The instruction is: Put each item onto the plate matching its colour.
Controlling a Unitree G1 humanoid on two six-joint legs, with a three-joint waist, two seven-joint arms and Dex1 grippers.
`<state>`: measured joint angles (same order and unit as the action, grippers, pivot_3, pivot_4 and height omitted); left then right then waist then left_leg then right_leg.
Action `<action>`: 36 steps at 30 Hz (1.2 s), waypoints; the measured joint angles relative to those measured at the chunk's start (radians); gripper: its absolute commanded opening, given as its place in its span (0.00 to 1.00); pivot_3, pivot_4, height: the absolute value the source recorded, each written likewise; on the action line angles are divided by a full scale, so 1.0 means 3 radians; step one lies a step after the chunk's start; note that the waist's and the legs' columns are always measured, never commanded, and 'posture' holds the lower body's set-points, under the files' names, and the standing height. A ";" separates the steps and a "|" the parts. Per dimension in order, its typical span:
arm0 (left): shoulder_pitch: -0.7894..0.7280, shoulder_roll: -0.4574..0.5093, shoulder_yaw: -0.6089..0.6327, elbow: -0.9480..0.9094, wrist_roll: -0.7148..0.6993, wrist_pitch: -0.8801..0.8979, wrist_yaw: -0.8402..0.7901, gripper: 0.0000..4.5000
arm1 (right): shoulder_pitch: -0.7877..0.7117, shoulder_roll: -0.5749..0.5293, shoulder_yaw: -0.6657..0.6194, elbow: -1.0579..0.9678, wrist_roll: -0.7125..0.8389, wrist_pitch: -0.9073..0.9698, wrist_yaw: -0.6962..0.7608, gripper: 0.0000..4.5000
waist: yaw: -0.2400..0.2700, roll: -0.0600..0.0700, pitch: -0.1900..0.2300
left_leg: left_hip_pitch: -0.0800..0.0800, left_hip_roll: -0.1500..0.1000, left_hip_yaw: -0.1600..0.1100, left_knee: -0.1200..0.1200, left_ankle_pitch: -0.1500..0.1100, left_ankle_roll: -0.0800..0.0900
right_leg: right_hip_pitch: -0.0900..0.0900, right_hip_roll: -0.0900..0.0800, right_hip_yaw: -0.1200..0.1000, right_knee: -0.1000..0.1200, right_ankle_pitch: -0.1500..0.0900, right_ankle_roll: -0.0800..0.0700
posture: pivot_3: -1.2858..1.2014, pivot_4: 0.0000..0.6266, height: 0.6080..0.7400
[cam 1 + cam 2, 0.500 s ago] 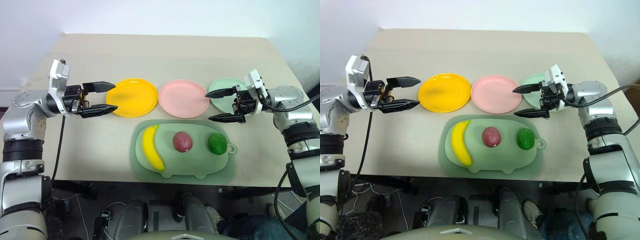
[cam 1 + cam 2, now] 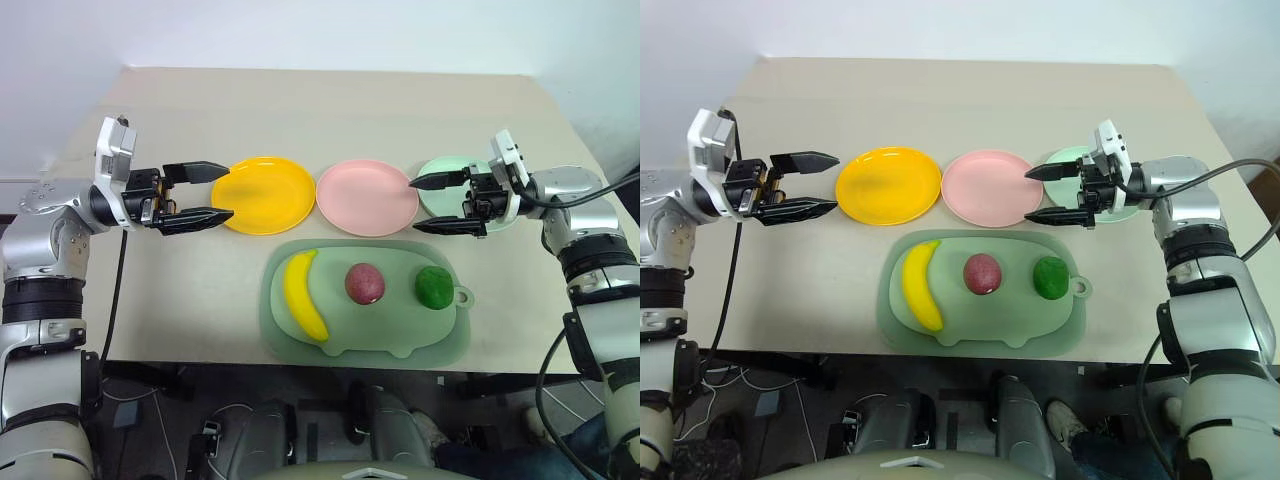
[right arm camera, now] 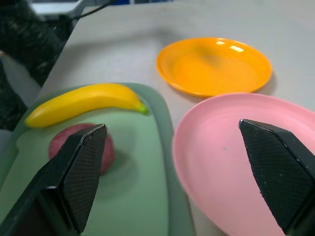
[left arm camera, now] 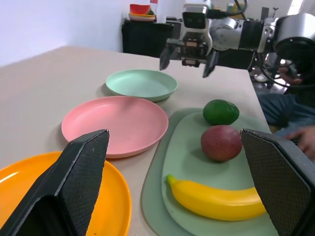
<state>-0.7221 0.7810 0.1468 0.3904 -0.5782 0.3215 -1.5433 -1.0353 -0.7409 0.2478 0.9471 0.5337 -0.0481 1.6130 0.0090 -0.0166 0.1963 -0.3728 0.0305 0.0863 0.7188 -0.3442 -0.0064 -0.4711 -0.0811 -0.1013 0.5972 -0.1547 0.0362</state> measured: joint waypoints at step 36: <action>0.0194 0.0196 -0.0202 -0.0262 -0.0362 0.0221 -0.0225 0.99 | -0.0100 0.0049 -0.0607 0.0203 -0.0489 0.0347 -0.0089 1.00 | -0.0024 0.0001 0.0000 | 0.0000 0.0001 0.0000 -0.0002 0.0000 0.0000 | -0.0001 0.0000 0.0001 0.0000 0.0000 0.0000 | 0.52 0.24 1.00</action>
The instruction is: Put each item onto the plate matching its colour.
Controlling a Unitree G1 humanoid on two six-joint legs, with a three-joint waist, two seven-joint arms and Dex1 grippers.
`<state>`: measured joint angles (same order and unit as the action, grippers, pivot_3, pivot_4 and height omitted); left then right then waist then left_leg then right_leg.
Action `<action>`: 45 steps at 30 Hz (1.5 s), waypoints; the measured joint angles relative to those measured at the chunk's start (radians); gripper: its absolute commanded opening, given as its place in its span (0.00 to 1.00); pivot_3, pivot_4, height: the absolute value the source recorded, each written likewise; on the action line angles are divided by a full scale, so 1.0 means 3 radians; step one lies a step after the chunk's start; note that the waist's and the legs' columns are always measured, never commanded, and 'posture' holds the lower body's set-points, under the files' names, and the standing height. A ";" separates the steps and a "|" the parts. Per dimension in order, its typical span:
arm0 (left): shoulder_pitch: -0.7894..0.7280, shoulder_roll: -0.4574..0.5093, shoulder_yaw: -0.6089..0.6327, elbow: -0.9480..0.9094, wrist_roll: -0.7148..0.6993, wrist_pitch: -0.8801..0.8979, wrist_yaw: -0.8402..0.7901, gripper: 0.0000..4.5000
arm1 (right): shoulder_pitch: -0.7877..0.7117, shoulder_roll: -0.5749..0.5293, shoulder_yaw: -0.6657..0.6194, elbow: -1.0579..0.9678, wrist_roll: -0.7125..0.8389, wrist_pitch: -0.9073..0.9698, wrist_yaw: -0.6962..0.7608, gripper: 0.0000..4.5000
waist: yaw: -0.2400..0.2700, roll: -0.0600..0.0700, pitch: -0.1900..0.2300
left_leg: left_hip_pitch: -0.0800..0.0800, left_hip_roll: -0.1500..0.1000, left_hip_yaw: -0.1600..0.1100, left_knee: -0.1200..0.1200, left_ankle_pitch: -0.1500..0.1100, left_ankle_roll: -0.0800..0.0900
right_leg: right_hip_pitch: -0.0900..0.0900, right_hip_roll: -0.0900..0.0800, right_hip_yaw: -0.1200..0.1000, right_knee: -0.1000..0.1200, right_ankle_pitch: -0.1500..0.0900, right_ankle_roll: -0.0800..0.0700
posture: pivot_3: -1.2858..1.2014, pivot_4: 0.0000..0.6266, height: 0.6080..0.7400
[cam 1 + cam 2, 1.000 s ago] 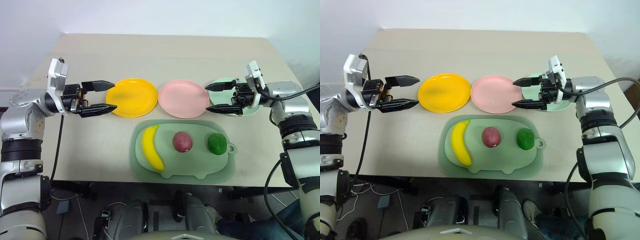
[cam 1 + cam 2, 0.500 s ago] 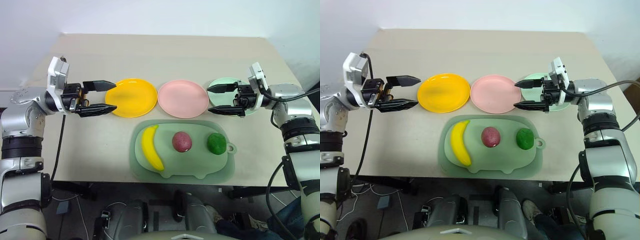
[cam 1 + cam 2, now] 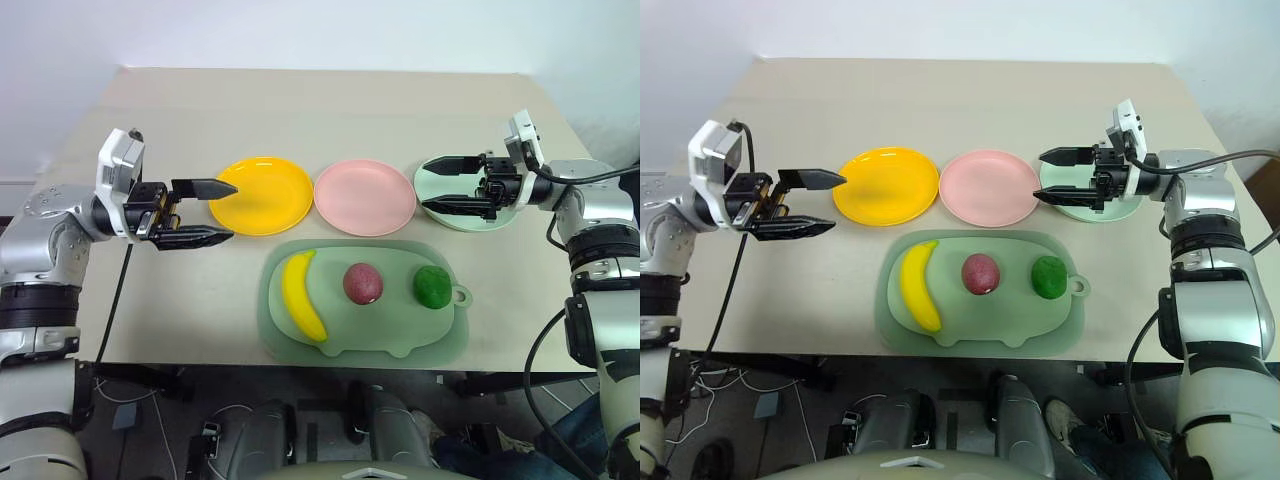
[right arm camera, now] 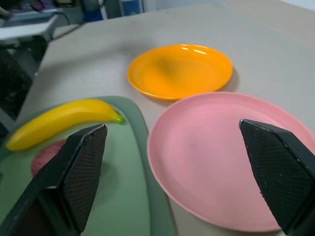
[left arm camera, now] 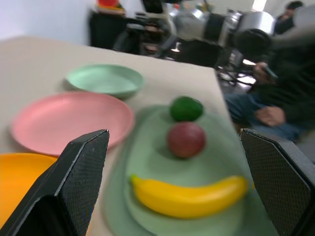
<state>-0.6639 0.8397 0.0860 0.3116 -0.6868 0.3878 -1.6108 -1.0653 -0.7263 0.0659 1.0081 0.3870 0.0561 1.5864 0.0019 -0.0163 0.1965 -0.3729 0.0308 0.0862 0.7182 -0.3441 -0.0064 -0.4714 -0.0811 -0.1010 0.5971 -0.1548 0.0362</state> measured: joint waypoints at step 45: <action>0.0096 -0.0118 0.0073 0.0339 0.0075 -0.0306 0.0000 0.99 | 0.1941 0.0016 -0.1465 -0.4306 0.1084 0.4123 -0.3108 1.00 | 0.0034 -0.0004 -0.0003 | -0.0002 -0.0001 -0.0002 -0.0002 -0.0009 0.0017 | -0.0003 0.0000 0.0003 -0.0004 0.0000 -0.0001 | 0.52 0.24 1.00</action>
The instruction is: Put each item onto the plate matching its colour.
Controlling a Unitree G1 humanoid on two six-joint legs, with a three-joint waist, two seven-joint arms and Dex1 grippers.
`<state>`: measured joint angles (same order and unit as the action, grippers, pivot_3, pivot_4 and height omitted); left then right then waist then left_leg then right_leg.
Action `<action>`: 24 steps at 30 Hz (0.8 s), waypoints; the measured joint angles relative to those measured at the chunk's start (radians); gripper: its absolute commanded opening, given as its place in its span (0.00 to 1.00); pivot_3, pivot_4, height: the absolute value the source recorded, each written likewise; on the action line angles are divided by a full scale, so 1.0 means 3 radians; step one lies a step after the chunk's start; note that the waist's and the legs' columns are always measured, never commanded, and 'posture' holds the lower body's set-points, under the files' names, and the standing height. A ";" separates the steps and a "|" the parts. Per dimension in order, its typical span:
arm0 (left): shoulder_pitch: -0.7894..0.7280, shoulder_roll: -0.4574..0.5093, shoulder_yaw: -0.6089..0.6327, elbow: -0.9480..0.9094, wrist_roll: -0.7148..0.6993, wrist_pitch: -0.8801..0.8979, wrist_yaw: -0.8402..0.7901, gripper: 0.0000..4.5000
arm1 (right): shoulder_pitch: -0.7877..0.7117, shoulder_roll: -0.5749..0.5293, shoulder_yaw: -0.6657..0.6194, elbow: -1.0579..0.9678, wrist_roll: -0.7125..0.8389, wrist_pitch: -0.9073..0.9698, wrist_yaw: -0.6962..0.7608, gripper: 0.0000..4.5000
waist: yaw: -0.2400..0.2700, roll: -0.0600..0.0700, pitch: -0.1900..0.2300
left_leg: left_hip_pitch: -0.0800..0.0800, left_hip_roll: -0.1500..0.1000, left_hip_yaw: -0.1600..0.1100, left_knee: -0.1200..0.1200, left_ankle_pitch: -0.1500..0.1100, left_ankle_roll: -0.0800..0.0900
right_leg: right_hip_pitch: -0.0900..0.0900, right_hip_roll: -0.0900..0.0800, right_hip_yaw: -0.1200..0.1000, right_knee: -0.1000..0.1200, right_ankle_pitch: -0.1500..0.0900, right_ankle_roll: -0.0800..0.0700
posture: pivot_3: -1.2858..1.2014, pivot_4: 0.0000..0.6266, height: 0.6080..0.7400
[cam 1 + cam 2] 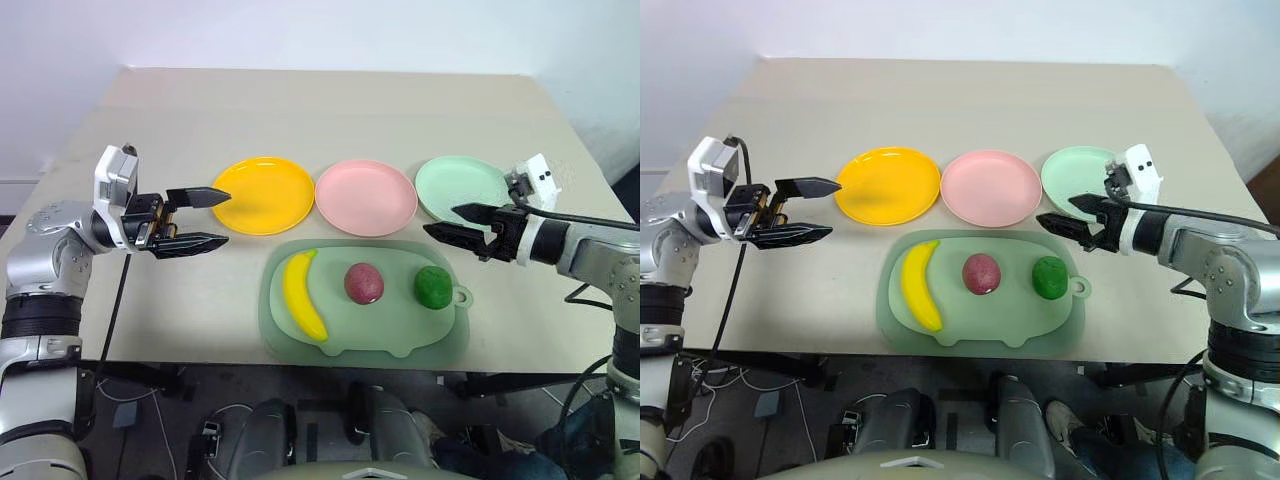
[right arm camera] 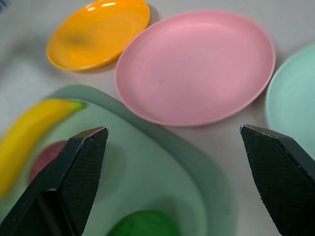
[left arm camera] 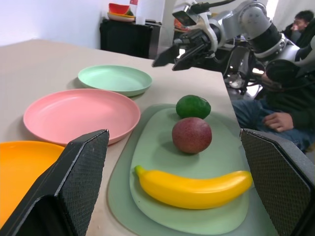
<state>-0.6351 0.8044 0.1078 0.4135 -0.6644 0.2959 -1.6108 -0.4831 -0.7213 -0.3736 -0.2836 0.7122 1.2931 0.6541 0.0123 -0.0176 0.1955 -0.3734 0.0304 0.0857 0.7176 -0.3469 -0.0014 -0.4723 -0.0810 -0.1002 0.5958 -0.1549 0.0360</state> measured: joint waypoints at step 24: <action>-0.0180 -0.0013 -0.0045 0.0183 0.0094 0.0004 0.0000 0.99 | 0.0331 -0.0173 0.0292 -0.0484 0.0359 0.0382 -0.0311 1.00 | 0.0001 -0.0002 -0.0001 | 0.0000 -0.0001 -0.0007 -0.0001 -0.0003 0.0006 | 0.0001 0.0000 0.0001 -0.0001 0.0000 0.0000 | 0.52 0.24 1.00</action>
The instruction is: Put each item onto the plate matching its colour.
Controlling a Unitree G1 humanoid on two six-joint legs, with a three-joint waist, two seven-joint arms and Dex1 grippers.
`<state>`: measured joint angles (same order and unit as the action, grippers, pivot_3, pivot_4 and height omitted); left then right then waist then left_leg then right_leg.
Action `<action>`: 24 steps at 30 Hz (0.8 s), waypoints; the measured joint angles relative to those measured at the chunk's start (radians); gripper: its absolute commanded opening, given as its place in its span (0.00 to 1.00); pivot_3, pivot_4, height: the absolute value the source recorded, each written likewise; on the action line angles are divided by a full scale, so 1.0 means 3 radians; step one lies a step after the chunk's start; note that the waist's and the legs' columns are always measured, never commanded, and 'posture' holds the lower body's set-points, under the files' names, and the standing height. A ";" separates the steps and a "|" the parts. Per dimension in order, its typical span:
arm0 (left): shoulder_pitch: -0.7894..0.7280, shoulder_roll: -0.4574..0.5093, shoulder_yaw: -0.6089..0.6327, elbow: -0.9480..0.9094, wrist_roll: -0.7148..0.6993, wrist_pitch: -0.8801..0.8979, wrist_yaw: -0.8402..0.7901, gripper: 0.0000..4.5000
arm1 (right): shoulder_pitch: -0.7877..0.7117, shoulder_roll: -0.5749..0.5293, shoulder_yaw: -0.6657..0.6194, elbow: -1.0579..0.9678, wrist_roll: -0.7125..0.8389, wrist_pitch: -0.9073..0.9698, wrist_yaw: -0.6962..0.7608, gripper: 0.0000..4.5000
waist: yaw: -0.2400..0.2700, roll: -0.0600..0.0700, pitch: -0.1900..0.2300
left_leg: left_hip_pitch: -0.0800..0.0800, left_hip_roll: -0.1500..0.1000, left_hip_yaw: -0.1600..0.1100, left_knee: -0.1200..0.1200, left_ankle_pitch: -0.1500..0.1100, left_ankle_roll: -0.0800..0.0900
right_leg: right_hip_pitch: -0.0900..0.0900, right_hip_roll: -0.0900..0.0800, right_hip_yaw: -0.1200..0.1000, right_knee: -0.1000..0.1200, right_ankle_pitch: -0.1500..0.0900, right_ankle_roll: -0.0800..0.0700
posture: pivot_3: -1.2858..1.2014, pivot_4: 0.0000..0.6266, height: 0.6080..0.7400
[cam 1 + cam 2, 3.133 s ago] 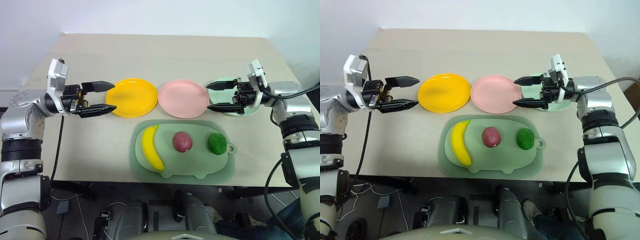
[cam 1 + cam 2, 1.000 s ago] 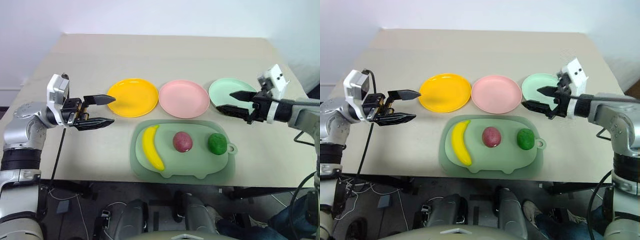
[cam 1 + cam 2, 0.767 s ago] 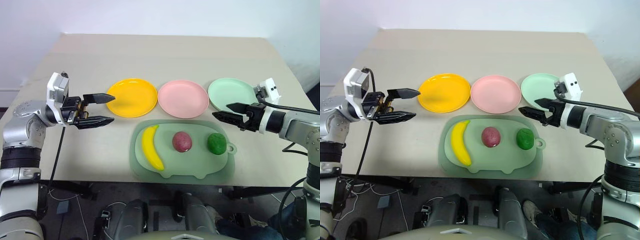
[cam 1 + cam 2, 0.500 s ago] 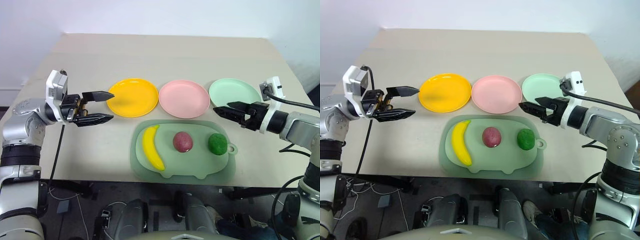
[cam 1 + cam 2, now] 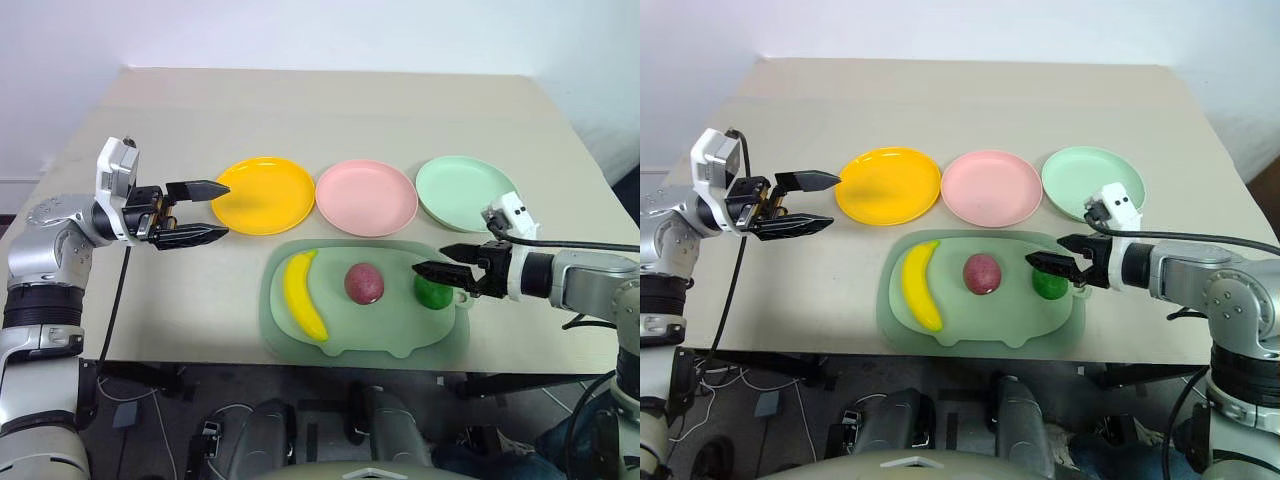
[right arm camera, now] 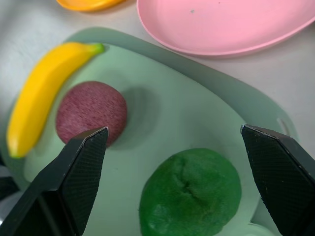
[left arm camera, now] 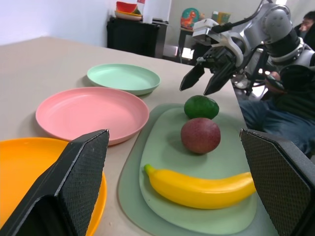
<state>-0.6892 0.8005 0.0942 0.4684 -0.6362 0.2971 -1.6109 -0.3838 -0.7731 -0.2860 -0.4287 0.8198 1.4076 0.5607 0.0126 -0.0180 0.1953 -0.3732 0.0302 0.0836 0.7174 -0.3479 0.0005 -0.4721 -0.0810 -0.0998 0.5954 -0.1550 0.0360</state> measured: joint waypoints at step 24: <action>0.0003 0.0009 0.0033 -0.0077 0.0030 0.0097 0.0000 0.99 | 0.0293 -0.0273 0.0702 0.0008 -0.0502 -0.0711 0.0180 1.00 | -0.0002 -0.0001 0.0000 | 0.0001 0.0000 -0.0001 0.0005 0.0000 0.0000 | 0.0000 0.0000 0.0001 0.0001 0.0000 0.0000 | 0.52 0.24 1.00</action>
<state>-0.6882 0.8034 0.1041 0.4451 -0.6271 0.3263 -1.6109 -0.2957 -0.8549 -0.0755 -0.4264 0.6693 1.1943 0.6148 0.0119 -0.0182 0.1952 -0.3728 0.0303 0.0833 0.7188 -0.3478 0.0005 -0.4720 -0.0810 -0.0995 0.5955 -0.1550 0.0360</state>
